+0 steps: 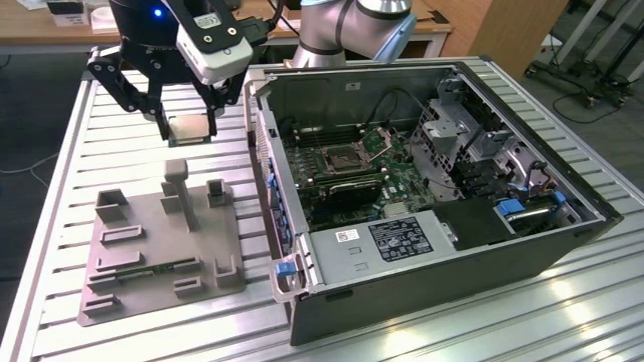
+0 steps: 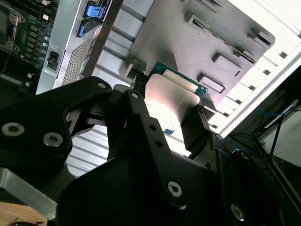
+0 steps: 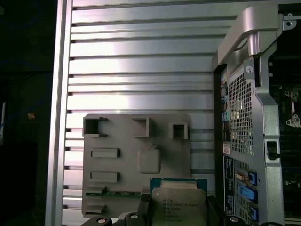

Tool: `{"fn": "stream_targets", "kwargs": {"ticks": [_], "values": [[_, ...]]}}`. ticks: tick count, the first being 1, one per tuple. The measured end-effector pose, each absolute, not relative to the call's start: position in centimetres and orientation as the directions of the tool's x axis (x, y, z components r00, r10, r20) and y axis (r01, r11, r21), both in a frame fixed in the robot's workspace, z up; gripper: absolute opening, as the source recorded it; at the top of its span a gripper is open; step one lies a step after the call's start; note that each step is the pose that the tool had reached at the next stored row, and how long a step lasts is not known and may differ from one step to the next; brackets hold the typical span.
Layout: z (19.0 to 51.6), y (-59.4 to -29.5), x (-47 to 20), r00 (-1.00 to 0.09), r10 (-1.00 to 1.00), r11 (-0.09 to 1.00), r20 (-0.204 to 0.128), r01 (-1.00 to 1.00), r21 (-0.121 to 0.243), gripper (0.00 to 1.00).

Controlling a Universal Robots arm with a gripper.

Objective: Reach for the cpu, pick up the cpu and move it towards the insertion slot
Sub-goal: 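Pick up the cpu and move it towards the insertion slot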

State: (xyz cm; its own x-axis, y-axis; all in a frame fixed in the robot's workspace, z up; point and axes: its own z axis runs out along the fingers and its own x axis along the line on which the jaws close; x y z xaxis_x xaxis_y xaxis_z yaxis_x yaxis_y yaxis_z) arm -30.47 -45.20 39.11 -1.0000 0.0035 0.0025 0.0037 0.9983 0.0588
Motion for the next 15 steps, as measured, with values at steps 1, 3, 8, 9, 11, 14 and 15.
{"fn": "stream_targets", "kwargs": {"ticks": [1, 3, 8, 9, 11, 14, 15], "values": [[39.11, -45.20, -30.42, -1.000, 0.004, 0.998, 0.003, 0.004, 0.059, 0.55], [39.11, -45.20, -30.34, -1.000, 0.004, 0.998, 0.003, 0.004, 0.059, 0.55], [39.11, -45.20, -30.11, -1.000, 0.004, 0.998, 0.003, 0.004, 0.059, 0.55], [39.10, -45.20, -30.06, -1.000, 0.004, 0.998, 0.003, 0.004, 0.059, 0.55], [39.10, -45.20, -29.99, -1.000, 0.004, 0.998, 0.003, 0.004, 0.059, 0.55], [39.10, -45.20, -29.86, -1.000, 0.004, 0.998, 0.003, 0.004, 0.059, 0.55], [39.10, -45.20, -29.83, -1.000, 0.004, 0.998, 0.003, 0.004, 0.059, 0.55]]}}
